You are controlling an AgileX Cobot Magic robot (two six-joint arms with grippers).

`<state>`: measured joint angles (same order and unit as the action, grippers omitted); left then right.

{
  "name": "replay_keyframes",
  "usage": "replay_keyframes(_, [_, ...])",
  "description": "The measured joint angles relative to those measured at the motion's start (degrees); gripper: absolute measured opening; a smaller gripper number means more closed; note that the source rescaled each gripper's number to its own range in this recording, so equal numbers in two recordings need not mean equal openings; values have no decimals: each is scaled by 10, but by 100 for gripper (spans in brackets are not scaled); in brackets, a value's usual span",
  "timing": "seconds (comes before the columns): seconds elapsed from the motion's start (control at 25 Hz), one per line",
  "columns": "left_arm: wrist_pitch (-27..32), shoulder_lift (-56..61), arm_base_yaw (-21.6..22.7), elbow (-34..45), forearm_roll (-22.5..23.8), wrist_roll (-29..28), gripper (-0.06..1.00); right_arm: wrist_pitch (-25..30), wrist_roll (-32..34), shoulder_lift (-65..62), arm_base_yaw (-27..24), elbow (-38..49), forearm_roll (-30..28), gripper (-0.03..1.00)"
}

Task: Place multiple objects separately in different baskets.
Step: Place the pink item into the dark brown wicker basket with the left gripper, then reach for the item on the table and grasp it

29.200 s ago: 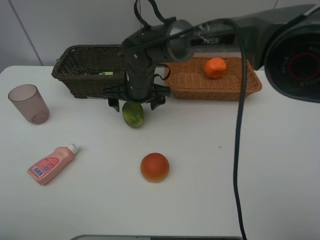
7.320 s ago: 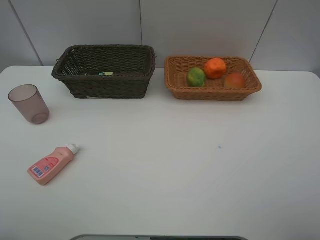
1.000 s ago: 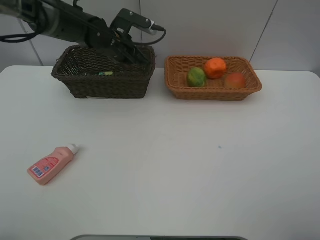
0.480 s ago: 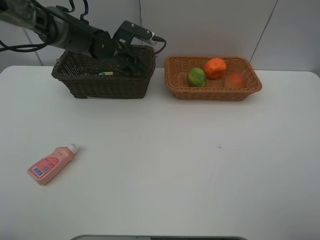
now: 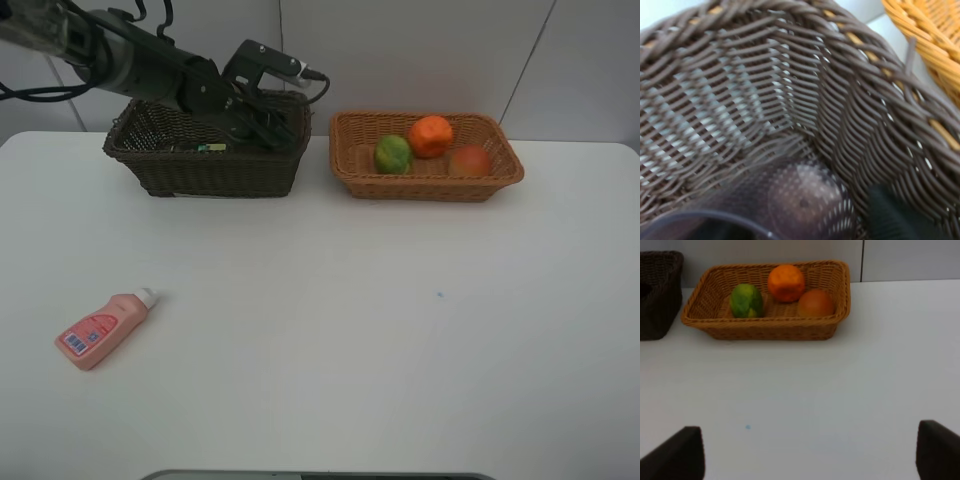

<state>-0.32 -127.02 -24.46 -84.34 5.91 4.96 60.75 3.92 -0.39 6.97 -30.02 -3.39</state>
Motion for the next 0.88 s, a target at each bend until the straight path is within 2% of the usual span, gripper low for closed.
replay_keyframes(0.04, [0,0,0,0,0,0,68,0,0,0,0,0,0,89])
replay_keyframes(0.08, [-2,3,0,0,0,0,86,0,0,0,0,0,0,89])
replay_keyframes(0.2, [3,11,-1,0,0,0,94,0,0,0,0,0,0,89])
replay_keyframes(0.44, [47,56,-1,0,0,0,95,0,0,0,0,0,0,89])
replay_keyframes(0.72, [165,129,-6,5,2,0,95,0,0,0,0,0,0,89])
replay_keyframes(0.88, [208,193,-15,50,2,-4,95,0,0,0,0,0,0,89])
